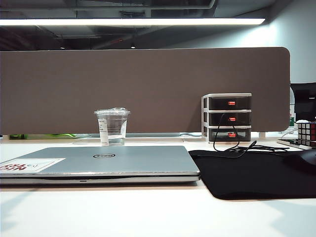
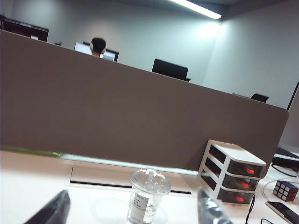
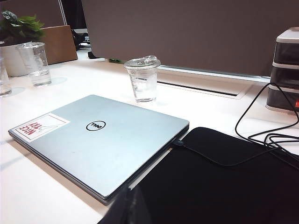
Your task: Pick up the coffee cup and place it on the right side of the laptop.
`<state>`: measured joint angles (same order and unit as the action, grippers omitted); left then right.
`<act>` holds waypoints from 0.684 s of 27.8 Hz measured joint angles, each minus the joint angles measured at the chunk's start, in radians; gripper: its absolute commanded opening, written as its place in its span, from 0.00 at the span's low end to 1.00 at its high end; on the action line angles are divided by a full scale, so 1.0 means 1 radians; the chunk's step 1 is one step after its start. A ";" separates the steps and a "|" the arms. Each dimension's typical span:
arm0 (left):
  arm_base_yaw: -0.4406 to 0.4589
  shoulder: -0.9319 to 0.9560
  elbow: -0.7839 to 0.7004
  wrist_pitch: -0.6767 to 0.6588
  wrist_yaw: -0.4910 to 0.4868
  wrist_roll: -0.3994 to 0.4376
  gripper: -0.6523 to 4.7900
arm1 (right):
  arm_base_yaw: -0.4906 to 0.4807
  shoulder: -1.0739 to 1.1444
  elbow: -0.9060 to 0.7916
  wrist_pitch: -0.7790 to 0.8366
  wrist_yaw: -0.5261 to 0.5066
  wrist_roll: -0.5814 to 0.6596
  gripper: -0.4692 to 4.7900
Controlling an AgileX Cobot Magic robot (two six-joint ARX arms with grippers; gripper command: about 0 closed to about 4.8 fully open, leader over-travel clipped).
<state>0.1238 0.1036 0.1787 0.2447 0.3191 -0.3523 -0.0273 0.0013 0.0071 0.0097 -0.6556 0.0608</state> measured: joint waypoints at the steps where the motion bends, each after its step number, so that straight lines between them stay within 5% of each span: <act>1: 0.000 0.077 0.041 0.002 0.000 0.000 0.76 | 0.000 0.000 0.000 -0.001 0.000 0.000 0.09; 9: 0.000 0.501 0.187 0.266 0.051 0.039 0.76 | 0.000 0.000 0.000 -0.027 0.000 0.000 0.09; 14: 0.000 0.748 0.259 0.388 0.100 0.081 1.00 | 0.000 0.000 0.000 -0.055 0.000 0.000 0.09; 19: 0.000 0.987 0.292 0.581 0.153 0.107 1.00 | 0.000 0.000 0.000 -0.103 0.000 -0.002 0.09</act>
<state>0.1238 1.0904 0.4706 0.8253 0.4717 -0.2451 -0.0273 0.0013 0.0071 -0.0929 -0.6556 0.0586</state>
